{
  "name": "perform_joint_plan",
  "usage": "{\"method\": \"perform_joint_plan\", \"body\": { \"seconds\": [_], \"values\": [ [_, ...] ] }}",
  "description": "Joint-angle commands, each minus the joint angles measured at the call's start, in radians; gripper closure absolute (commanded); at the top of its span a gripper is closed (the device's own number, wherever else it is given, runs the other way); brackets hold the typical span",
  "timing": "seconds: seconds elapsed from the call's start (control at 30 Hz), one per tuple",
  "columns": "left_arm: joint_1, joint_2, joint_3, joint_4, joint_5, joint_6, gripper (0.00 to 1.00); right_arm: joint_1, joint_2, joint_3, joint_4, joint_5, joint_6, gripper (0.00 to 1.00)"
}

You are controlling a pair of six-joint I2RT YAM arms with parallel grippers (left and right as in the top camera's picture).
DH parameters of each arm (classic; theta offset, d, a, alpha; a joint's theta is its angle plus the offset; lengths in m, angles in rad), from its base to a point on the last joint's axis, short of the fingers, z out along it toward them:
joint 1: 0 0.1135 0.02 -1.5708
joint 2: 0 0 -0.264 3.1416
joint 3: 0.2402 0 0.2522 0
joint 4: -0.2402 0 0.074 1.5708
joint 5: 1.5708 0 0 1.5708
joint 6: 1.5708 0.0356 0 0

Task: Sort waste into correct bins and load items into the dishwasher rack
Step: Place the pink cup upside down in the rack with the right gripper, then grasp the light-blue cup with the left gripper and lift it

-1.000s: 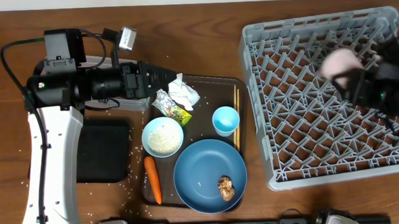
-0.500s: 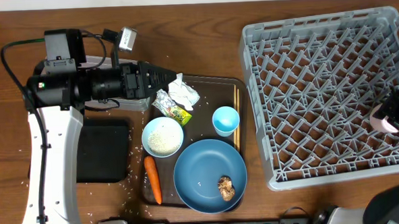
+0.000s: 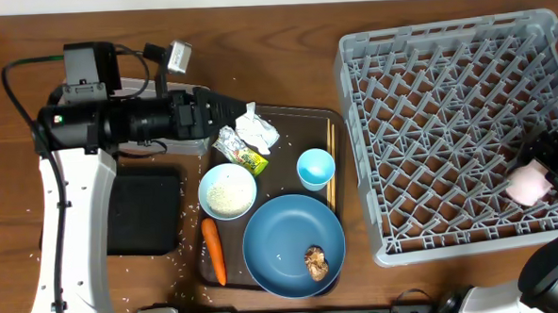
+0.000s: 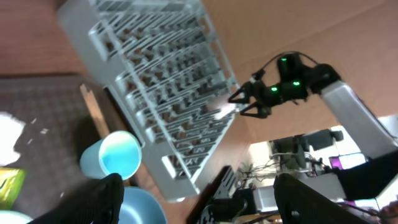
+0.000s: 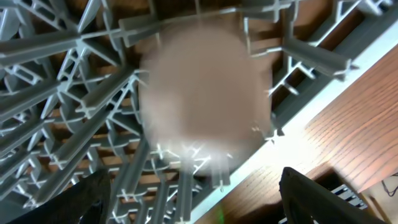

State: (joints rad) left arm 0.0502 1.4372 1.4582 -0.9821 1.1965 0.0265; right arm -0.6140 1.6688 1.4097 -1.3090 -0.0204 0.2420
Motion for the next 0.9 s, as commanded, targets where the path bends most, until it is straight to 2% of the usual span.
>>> {"method": "perform_joint_plan", "body": {
  "seconds": [0.0,0.07,0.17,0.23,0.33,0.4,0.57,0.67,0.87],
  "values": [
    [-0.020,-0.003,0.008,-0.027,-0.133,-0.001,0.22,-0.006,-0.027,0.064,-0.014,-0.082,-0.017,0.21],
    [-0.045,-0.003,0.008,-0.043,-0.221,-0.001,0.22,-0.004,-0.061,0.098,-0.019,-0.198,-0.063,0.23],
    [-0.100,-0.003,0.008,-0.045,-0.356,-0.001,0.22,0.012,-0.129,0.142,-0.007,-0.424,-0.135,0.14],
    [-0.160,0.000,0.007,-0.036,-0.512,-0.001,0.22,0.040,-0.187,0.160,0.023,-0.527,-0.162,0.13],
    [-0.264,0.017,0.002,-0.019,-0.750,-0.001,0.22,0.117,-0.280,0.162,0.087,-0.515,-0.133,0.12],
    [-0.330,0.045,0.000,-0.016,-0.840,-0.002,0.22,0.172,-0.324,0.162,0.113,-0.456,-0.076,0.12],
    [-0.428,0.135,0.000,-0.016,-0.873,-0.005,0.23,0.284,-0.377,0.162,0.090,-0.182,0.050,0.12],
    [-0.446,0.176,0.000,-0.023,-0.873,-0.014,0.27,0.291,-0.367,0.155,0.037,-0.039,0.103,0.18],
    [-0.450,0.191,-0.005,-0.004,-0.873,-0.027,0.27,0.270,-0.341,0.148,-0.002,-0.029,0.101,0.27]
  ]
}}
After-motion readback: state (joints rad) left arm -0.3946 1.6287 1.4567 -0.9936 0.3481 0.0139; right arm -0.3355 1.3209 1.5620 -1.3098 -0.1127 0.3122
